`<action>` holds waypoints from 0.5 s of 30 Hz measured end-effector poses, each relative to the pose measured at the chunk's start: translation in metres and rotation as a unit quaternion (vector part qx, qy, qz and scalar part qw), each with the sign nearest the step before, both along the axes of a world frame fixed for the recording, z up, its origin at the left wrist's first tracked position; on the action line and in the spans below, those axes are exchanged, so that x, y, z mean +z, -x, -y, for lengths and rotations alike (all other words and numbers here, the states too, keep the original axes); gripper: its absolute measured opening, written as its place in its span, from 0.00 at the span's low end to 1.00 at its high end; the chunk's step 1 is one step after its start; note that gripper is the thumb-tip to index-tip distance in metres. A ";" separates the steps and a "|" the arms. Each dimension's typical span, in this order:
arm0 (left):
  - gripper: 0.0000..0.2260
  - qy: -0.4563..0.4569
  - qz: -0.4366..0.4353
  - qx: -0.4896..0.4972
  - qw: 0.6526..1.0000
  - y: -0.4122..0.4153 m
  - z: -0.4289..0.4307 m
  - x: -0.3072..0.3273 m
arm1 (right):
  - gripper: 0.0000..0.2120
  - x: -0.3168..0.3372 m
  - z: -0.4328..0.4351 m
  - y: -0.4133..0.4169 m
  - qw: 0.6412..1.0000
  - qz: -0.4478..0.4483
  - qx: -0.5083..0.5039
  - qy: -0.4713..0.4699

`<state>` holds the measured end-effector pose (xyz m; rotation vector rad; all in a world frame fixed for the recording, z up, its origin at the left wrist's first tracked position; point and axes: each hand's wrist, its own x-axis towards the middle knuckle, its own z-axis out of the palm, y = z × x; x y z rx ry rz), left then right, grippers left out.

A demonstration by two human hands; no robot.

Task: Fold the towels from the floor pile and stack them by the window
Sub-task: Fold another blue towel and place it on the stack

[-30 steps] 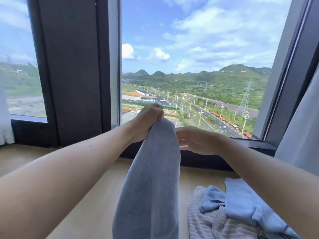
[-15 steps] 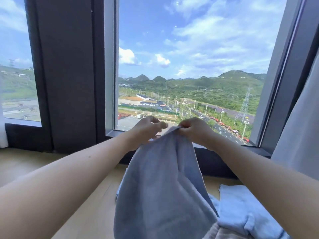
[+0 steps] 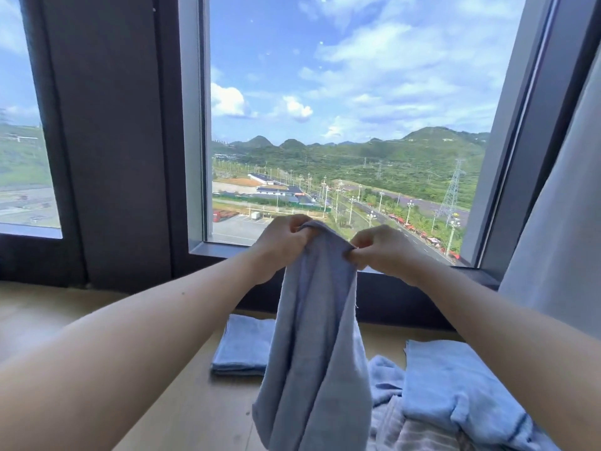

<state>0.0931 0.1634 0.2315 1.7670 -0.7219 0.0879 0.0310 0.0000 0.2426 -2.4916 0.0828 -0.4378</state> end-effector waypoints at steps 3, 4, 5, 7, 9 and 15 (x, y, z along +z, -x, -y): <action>0.09 0.051 -0.046 -0.020 0.997 0.000 0.000 0.008 | 0.14 -0.012 0.008 -0.002 0.998 -0.029 -0.039 0.035; 0.08 0.052 -0.052 -0.013 0.997 -0.001 -0.001 0.008 | 0.15 -0.015 0.009 -0.003 0.997 -0.037 -0.053 0.045; 0.07 0.046 -0.057 -0.003 0.997 -0.003 -0.003 0.008 | 0.15 -0.018 0.010 -0.004 0.996 -0.040 -0.065 0.052; 0.06 0.010 -0.062 0.036 0.997 -0.008 -0.008 0.005 | 0.11 -0.020 0.009 -0.004 0.996 -0.020 -0.077 0.042; 0.06 -0.052 -0.042 0.082 0.994 -0.013 -0.015 -0.001 | 0.09 -0.018 0.004 -0.004 0.997 0.022 -0.067 0.016; 0.14 -0.157 0.082 0.035 0.984 0.000 -0.012 -0.010 | 0.04 0.003 -0.031 -0.011 0.996 0.089 -0.009 0.016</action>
